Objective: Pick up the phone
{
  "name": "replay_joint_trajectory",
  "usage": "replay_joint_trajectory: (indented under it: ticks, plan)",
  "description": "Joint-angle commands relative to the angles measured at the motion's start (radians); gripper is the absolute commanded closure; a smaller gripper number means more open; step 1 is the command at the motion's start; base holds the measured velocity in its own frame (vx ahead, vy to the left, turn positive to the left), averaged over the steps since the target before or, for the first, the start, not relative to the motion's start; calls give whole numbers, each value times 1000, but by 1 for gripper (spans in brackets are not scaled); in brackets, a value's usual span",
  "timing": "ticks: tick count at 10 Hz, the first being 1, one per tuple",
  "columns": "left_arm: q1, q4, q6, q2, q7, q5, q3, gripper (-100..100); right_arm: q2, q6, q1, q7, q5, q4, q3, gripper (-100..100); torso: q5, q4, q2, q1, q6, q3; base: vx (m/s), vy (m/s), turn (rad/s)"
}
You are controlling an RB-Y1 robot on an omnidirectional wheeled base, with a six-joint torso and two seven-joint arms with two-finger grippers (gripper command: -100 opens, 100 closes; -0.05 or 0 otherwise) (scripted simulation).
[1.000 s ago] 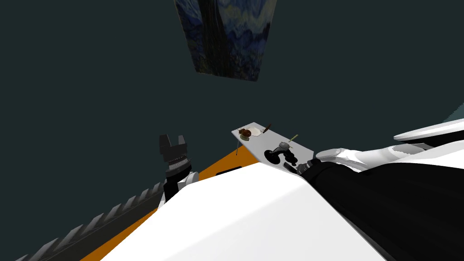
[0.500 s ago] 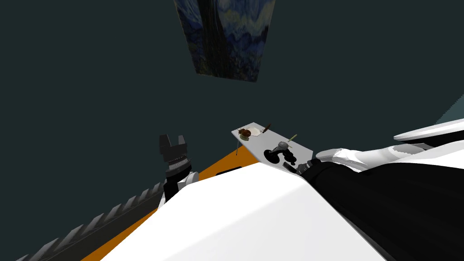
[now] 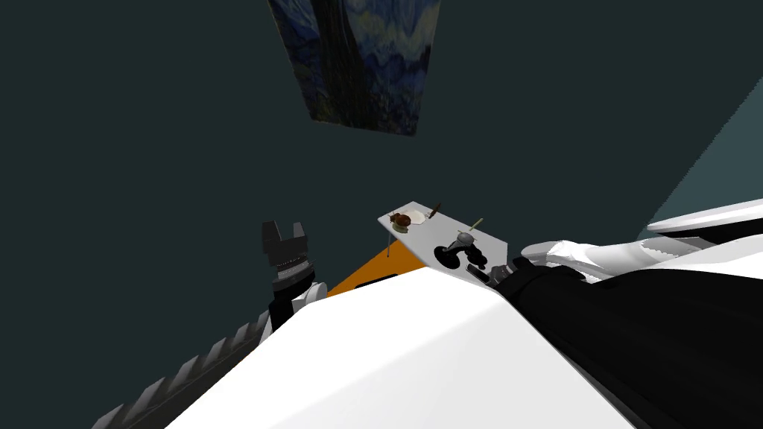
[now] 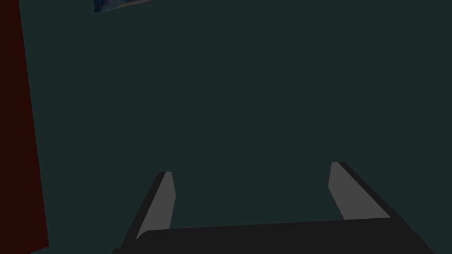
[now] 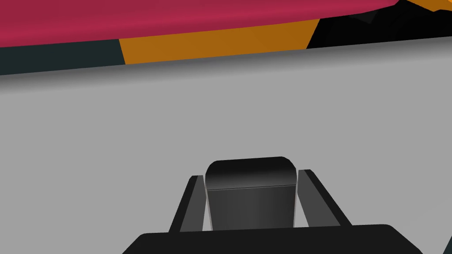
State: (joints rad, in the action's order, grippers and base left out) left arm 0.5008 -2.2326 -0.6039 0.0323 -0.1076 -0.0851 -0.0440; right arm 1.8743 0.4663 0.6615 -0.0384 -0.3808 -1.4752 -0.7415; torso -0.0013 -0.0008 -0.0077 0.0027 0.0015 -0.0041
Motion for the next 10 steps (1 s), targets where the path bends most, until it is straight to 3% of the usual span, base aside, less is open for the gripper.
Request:
replay_joint_trajectory:
  ticks: [1,7,9,10]
  plan:
    - [0,0,0,0,0,0,0,0,-13,50,-8,-28,-17,50,13,100,0,0,0,0,0,0,90,52,-178]
    - [0,0,0,0,0,0,0,0,-57,201,-39,-107,-83,217,55,100,0,0,0,0,1,0,96,66,-181]
    - [0,0,0,0,0,0,0,0,-55,202,-37,-106,-79,221,53,100,0,0,1,1,-1,0,44,44,-35]
    - [0,0,0,0,0,0,0,0,-55,206,-38,-106,-80,223,54,0,0,0,3,-1,-1,1,5,6,1]
